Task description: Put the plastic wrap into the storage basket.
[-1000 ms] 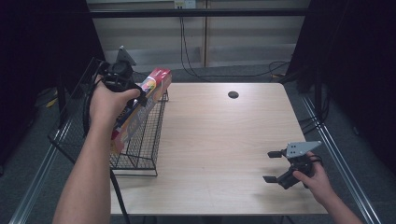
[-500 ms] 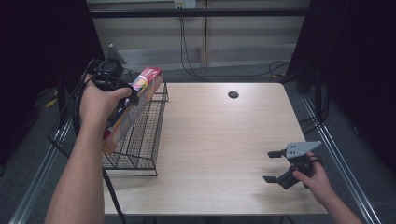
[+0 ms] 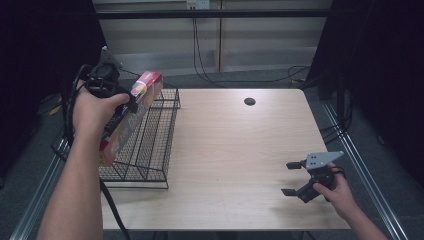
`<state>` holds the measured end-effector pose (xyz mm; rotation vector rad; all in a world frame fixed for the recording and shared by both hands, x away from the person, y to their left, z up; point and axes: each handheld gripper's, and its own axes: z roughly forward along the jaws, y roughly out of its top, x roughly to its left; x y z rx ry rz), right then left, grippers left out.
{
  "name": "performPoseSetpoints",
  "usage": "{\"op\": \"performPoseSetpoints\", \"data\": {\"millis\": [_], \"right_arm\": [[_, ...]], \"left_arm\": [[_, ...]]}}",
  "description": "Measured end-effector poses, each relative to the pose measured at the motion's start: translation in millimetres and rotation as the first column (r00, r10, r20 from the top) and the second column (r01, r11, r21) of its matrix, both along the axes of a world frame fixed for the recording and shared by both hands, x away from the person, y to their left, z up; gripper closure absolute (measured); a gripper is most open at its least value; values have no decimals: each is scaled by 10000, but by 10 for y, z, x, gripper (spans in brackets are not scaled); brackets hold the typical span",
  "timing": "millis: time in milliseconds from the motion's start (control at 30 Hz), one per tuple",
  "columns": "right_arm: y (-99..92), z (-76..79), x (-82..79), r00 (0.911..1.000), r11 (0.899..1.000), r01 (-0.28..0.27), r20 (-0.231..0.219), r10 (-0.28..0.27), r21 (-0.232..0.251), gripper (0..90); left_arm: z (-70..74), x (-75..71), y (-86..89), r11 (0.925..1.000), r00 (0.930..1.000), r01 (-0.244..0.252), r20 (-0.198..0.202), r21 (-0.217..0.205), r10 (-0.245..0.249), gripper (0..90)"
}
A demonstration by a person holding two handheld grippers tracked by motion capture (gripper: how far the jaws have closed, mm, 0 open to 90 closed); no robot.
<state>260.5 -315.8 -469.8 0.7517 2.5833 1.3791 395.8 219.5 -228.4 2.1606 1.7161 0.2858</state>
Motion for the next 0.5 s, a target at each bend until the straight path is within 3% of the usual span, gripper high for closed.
{"op": "performPoseSetpoints", "data": {"millis": [500], "right_arm": [[0,-2,7,10000,10000,-7,43,8,-48,31]], "left_arm": [[11,-37,209,9983,9983,-581,25,32,581,453]]}}
